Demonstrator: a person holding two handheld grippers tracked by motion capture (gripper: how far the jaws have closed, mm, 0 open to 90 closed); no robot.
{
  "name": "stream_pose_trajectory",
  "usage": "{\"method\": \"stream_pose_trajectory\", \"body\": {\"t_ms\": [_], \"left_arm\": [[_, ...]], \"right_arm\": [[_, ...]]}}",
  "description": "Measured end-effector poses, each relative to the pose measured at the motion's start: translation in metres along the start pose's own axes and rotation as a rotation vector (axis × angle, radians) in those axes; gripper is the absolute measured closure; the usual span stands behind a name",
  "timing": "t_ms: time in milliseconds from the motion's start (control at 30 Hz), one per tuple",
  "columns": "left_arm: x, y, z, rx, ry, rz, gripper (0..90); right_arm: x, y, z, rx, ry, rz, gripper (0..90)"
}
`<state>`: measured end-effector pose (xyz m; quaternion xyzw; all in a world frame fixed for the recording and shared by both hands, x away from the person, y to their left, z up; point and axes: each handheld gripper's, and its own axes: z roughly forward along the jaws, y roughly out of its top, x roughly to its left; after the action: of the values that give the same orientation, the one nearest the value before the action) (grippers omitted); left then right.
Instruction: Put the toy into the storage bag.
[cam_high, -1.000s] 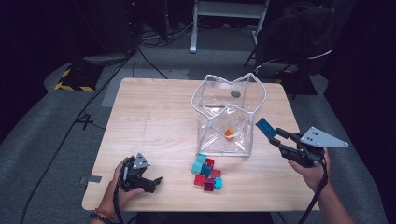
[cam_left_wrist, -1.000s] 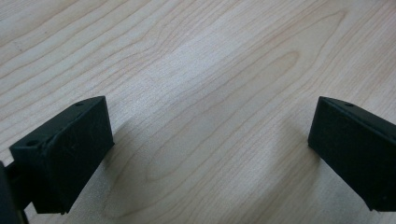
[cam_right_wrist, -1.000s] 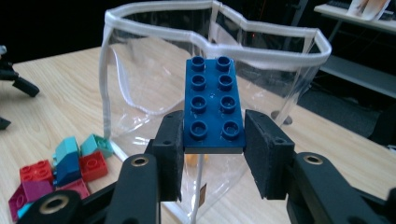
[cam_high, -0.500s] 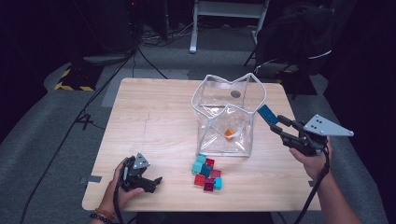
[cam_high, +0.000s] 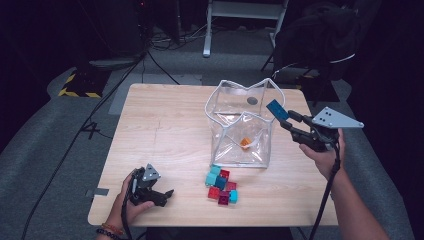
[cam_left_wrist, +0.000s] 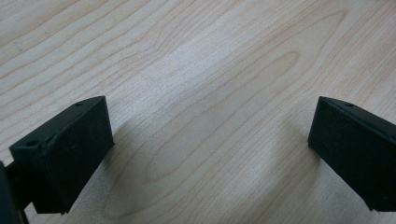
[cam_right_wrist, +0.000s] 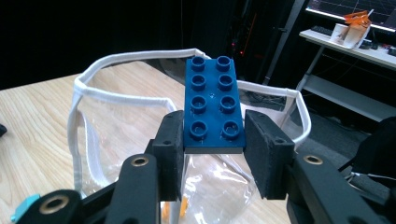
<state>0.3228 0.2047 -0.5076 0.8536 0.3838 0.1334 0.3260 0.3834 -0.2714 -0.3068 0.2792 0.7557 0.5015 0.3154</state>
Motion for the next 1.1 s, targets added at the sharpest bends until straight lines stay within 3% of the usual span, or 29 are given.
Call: {"method": "stream_pose_trajectory", "body": {"t_ms": [367,633,1100], "left_arm": [[0.0,0.0,0.0,0.0,0.001,0.001,0.2],[0.0,0.0,0.0,0.0,0.001,0.002,0.2],[0.0,0.0,0.0,0.0,0.001,0.001,0.2]], "right_arm": [[-0.002,0.018,0.019,0.025,-0.017,-0.018,59.5],[-0.005,0.02,0.037,0.03,-0.014,0.006,59.5],[-0.007,0.024,0.062,0.077,-0.033,-0.004,59.5]]}}
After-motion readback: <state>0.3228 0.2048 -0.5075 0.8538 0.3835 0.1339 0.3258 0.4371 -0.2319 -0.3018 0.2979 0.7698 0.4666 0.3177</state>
